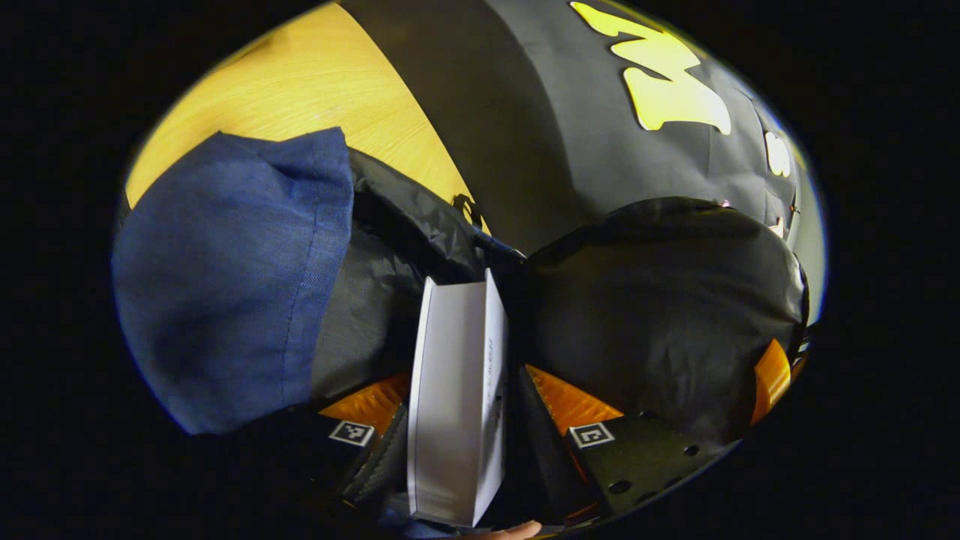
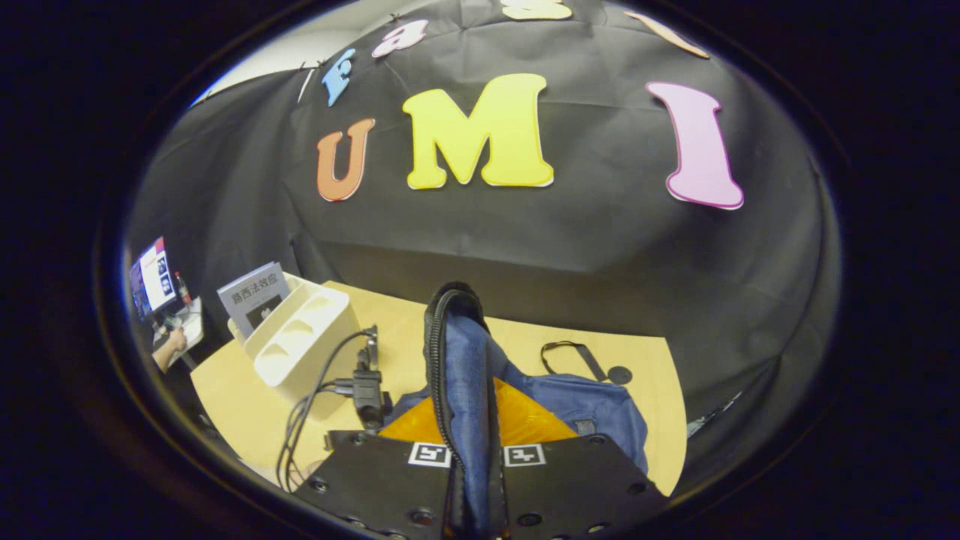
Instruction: Open the schoolbag, grab two books from the bookshelf and put them into the schoolbag.
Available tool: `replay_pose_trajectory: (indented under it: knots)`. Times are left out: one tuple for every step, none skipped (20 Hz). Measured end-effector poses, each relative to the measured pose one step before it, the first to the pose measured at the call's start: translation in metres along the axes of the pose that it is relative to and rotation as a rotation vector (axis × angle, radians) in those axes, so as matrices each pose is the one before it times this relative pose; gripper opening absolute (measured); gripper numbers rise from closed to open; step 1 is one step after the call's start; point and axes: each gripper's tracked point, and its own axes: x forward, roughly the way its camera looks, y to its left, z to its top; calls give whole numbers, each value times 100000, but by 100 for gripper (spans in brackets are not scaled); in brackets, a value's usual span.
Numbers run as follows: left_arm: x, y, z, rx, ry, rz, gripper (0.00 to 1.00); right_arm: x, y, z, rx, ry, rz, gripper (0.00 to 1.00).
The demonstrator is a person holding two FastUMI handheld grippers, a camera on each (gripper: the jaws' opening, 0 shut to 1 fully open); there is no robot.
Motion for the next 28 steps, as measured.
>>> replay_pose_trajectory:
  knots:
    - [-319,401,133,3805,-1757,2893,83,-158,66,-230,-308,174,-55,11]
    - [-588,-55,-279,3105,158,1009,83,82,-252,90,277,-609,-698,11]
    - [-618,11,-179,2344,860,843,85,127,-296,-4,115,-405,-907,11]
    - [-662,-66,18,2023,401,1119,87,26,-270,69,-185,-381,-824,11]
    - [-748,205,-130,1797,589,868,90,-42,-110,-21,221,-326,-736,7]
    - [-857,-15,-132,1999,216,146,90,-2,64,231,843,-541,-420,11]
    - [-783,-28,62,1388,-574,-489,92,30,133,234,1581,-660,-93,11]
    - [-1034,55,-10,1276,-229,-598,92,98,89,183,906,-244,-396,7]
    - [-1017,-151,-252,990,261,-746,93,27,-188,-182,-1030,200,-1268,7]
    - [-1007,-276,-171,1683,370,-772,93,67,-136,-123,-1866,283,-1530,8]
    - [-1160,-263,-85,2427,240,-609,93,99,85,7,-1235,0,-771,8]
    - [-1017,-167,82,3034,-735,-267,93,40,203,146,-413,-294,-379,8]
    - [-1029,-169,485,3010,-1221,-318,94,565,566,-43,45,-130,-352,8]
    - [-969,-145,291,3180,-1350,465,94,319,475,-112,229,216,-226,7]
    - [-902,188,486,3610,-1959,1873,97,65,268,-40,380,-47,-647,7]
    - [-1223,607,547,4498,-2526,4069,97,108,-32,7,438,-327,-1060,7]
    - [-943,318,610,5066,-2565,2753,97,1,-187,-131,808,-163,-908,7]
    - [-1095,-52,664,5001,-2640,1342,97,190,-12,-96,1070,146,-302,7]
    - [-1120,-223,649,4560,-1938,418,97,97,-15,-238,784,500,-122,7]
    - [-1107,-549,673,4257,-2300,-88,97,191,-28,-190,-24,541,-271,7]
    - [-904,-232,1123,3990,-3116,-47,97,70,-137,-135,379,357,-278,7]
    - [-1100,335,1466,4910,-3865,1358,98,183,175,-63,-68,389,475,7]
    - [-1134,1110,1584,4633,-3831,4203,98,126,219,-158,-1541,230,231,7]
    - [-886,1043,1599,3904,-3394,3955,98,115,-89,-16,-1617,23,-816,8]
    - [-785,987,1388,2854,-1798,2661,98,-257,16,-25,-953,75,-217,8]
    - [-840,880,992,2097,-984,2325,98,-62,181,45,-824,-31,26,8]
    - [-817,1149,1252,2424,-1572,2725,98,-71,51,-15,-1476,28,-405,8]
    - [-694,1424,1487,3011,-1541,3410,98,-78,18,63,-1242,-146,-348,11]
